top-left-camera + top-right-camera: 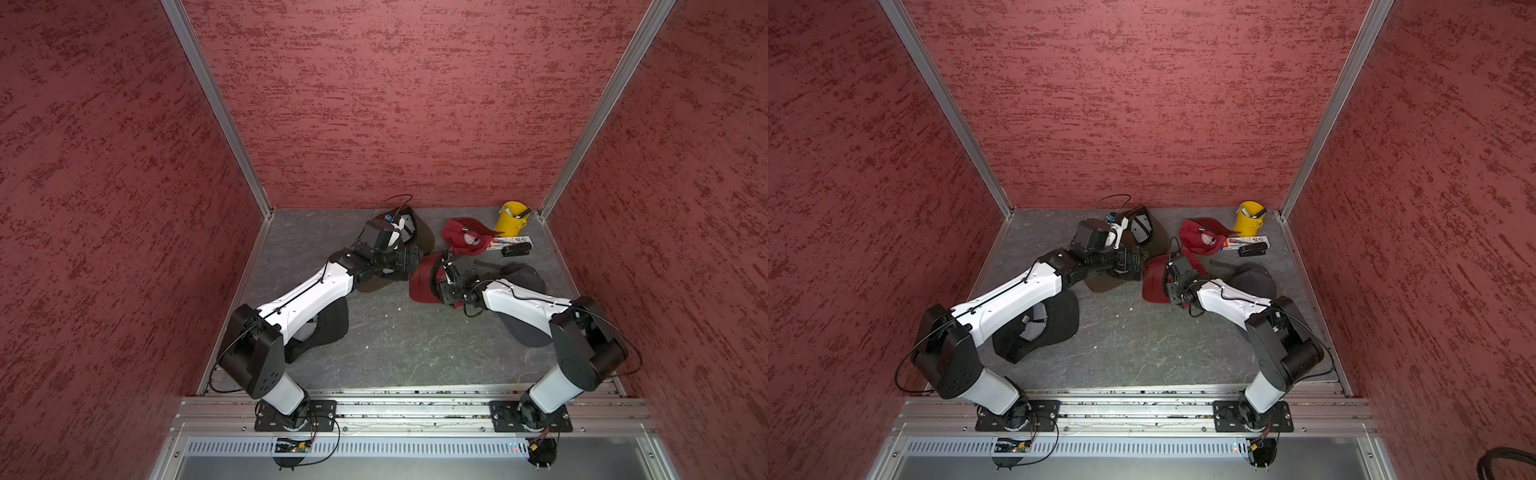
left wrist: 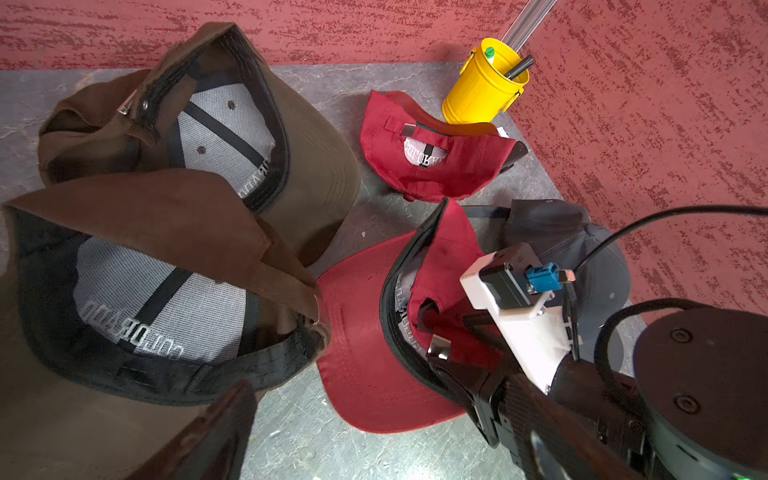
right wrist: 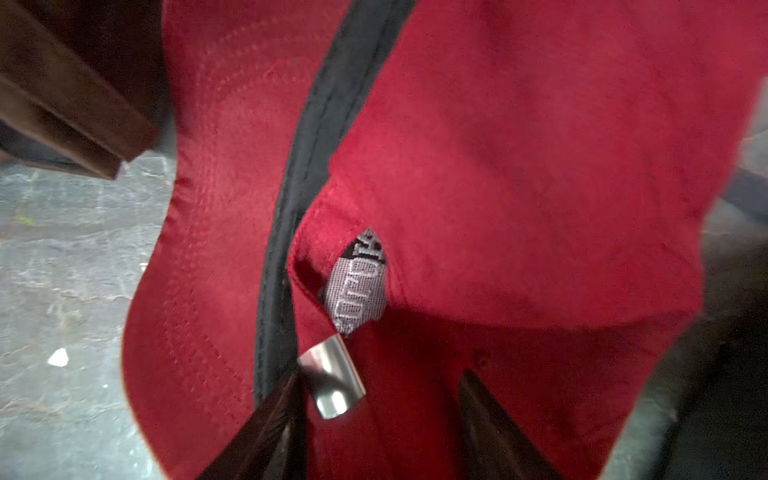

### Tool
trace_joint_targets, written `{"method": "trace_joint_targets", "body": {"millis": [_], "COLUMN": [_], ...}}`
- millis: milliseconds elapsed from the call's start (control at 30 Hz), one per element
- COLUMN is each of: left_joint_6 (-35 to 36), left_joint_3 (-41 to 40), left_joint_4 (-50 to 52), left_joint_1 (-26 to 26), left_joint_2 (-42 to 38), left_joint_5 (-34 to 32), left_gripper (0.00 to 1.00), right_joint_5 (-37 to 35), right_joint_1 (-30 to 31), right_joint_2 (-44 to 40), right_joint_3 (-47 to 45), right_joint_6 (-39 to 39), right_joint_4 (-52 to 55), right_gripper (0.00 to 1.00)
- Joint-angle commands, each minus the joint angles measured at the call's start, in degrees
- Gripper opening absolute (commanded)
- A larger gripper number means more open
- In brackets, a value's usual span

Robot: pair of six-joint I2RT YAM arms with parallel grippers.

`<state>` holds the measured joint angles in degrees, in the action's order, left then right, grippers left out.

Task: Open the adjustable buckle of the baseball cap
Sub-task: Pick up the baseball cap from the center of the board.

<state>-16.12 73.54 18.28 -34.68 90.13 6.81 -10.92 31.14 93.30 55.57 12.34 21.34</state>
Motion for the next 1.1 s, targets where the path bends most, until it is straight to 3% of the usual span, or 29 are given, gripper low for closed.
{"method": "trace_joint_targets", "body": {"millis": [0, 233, 533, 767, 1067], "left_joint_6": [1.5, 2.9, 7.3, 15.0, 28.1], "left_joint_3": [1.7, 2.0, 2.7, 2.0, -3.9], "left_joint_4": [0.2, 0.9, 2.5, 2.4, -3.5], "left_joint_1": [0.3, 0.4, 1.2, 1.5, -0.1], "left_joint_2": [0.4, 0.1, -1.5, -4.3, -10.6], "left_joint_5": [-1.0, -1.3, -2.6, -3.3, 3.0], "left_gripper": [0.96, 0.96, 0.96, 0.96, 0.96], "right_joint_5": [-3.0, -2.2, -4.1, -1.6, 4.6], "right_joint_1": [0.2, 0.2, 0.0, -0.2, -0.7], "right_joint_2": [-0.8, -1.5, -8.2, -17.1, -26.2], "right_joint_3": [1.1, 0.8, 0.7, 0.4, 1.0], "right_joint_6": [-1.4, -2.1, -5.6, -12.1, -18.3], "right_joint_4": [1.2, 0.8, -0.2, -2.4, -4.6], "right_gripper": [0.51, 0.22, 0.02, 0.0, 0.0]}}
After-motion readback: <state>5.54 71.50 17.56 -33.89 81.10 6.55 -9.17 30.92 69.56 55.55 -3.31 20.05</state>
